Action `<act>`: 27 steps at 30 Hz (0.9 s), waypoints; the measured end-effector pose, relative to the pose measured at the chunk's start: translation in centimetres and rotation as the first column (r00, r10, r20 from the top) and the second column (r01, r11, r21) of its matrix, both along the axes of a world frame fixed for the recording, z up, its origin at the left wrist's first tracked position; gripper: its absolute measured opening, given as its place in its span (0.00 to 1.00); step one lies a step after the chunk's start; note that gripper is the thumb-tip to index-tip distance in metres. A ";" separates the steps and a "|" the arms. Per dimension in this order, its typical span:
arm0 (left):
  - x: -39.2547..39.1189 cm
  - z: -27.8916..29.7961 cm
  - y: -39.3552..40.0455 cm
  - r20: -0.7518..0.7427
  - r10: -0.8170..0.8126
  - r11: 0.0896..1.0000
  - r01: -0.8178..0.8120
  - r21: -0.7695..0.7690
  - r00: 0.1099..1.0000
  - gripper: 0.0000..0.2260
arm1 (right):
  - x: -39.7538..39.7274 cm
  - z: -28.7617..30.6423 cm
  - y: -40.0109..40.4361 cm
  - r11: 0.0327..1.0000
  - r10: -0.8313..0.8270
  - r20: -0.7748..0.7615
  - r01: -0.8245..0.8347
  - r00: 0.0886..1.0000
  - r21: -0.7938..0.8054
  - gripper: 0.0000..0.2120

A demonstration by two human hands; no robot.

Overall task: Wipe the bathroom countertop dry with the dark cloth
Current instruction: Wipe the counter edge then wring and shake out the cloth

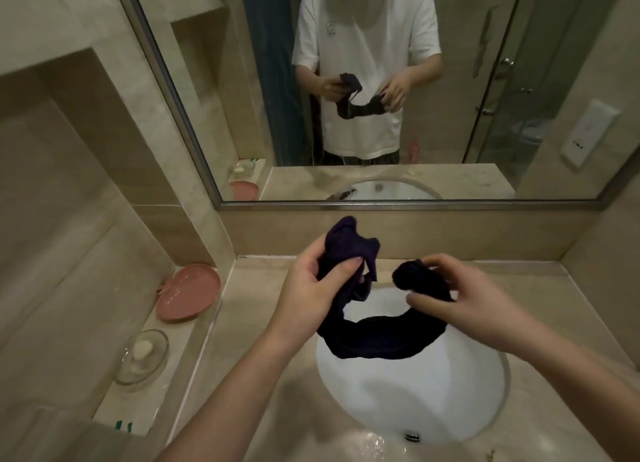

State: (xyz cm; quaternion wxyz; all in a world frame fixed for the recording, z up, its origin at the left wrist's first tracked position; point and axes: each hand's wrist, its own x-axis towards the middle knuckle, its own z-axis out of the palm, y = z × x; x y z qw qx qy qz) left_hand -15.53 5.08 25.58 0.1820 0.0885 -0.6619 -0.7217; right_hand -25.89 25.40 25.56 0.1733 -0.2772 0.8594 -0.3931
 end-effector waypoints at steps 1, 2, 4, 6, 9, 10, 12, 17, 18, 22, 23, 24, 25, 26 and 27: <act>-0.5 0.8 0.5 -0.002 -0.029 0.999 0.029 0.015 1.000 0.13 | 0.3 0.0 -0.3 0.998 0.051 -0.046 -0.049 0.998 0.039 0.19; -1.0 1.5 1.0 -0.003 -0.054 0.998 0.054 0.027 0.999 0.12 | 0.6 0.2 -0.8 0.994 0.110 -0.032 -0.109 0.993 0.024 0.22; -2.1 2.8 2.1 0.000 -0.076 0.997 0.076 0.005 0.997 0.10 | 1.3 0.6 -1.8 0.976 0.207 0.123 -0.195 0.971 -0.100 0.24; -3.0 4.0 2.6 -0.001 -0.043 0.997 0.043 -0.070 0.999 0.09 | 1.7 1.2 -2.9 0.944 0.261 0.253 -0.192 0.932 -0.268 0.18; -4.0 5.6 1.9 -0.031 0.031 0.977 -0.037 -0.209 0.999 0.11 | 1.3 1.8 -3.9 0.847 0.227 0.240 -0.070 0.944 -0.527 0.11; -4.2 6.1 1.4 -0.022 0.040 0.970 -0.044 -0.239 0.999 0.13 | 1.0 2.0 -4.1 0.818 0.213 0.204 -0.060 0.955 -0.572 0.12; -4.2 6.9 0.5 0.015 0.042 0.967 -0.037 -0.254 0.999 0.14 | 0.4 2.4 -4.1 0.783 0.205 0.141 -0.076 0.969 -0.617 0.12; -4.3 8.4 -1.3 0.127 -0.029 0.972 0.058 -0.229 0.991 0.16 | -0.4 3.7 -4.6 0.799 0.183 0.056 -0.115 0.982 -0.591 0.13; -4.2 8.6 -1.7 0.164 -0.070 0.971 0.105 -0.216 0.984 0.18 | -0.4 4.2 -4.7 0.791 0.188 0.089 -0.098 0.978 -0.603 0.13; -3.9 9.2 -3.2 0.259 -0.199 0.954 0.248 -0.170 0.945 0.24 | -0.4 5.5 -4.6 0.759 0.167 0.369 0.120 0.914 -0.640 0.12; -4.0 9.1 -3.5 0.253 -0.205 0.960 0.245 -0.138 0.945 0.22 | -0.5 5.5 -4.4 0.794 0.178 0.413 0.117 0.893 -0.596 0.15; -4.0 9.0 -3.8 0.241 -0.197 0.970 0.224 -0.094 0.950 0.20 | -0.6 5.2 -4.2 0.855 0.191 0.418 0.059 0.888 -0.515 0.16; -4.2 8.8 -4.1 0.226 -0.178 0.980 0.193 -0.044 0.958 0.18 | -0.5 4.8 -4.0 0.907 0.196 0.401 -0.010 0.895 -0.421 0.16; -4.3 8.5 -4.2 0.219 -0.153 0.988 0.155 0.010 0.964 0.17 | -0.5 4.5 -3.9 0.936 0.181 0.386 -0.038 0.904 -0.350 0.15; -4.6 8.1 -4.5 0.213 -0.126 0.992 0.118 0.050 0.969 0.17 | -0.5 4.2 -3.8 0.939 0.168 0.392 -0.025 0.905 -0.344 0.13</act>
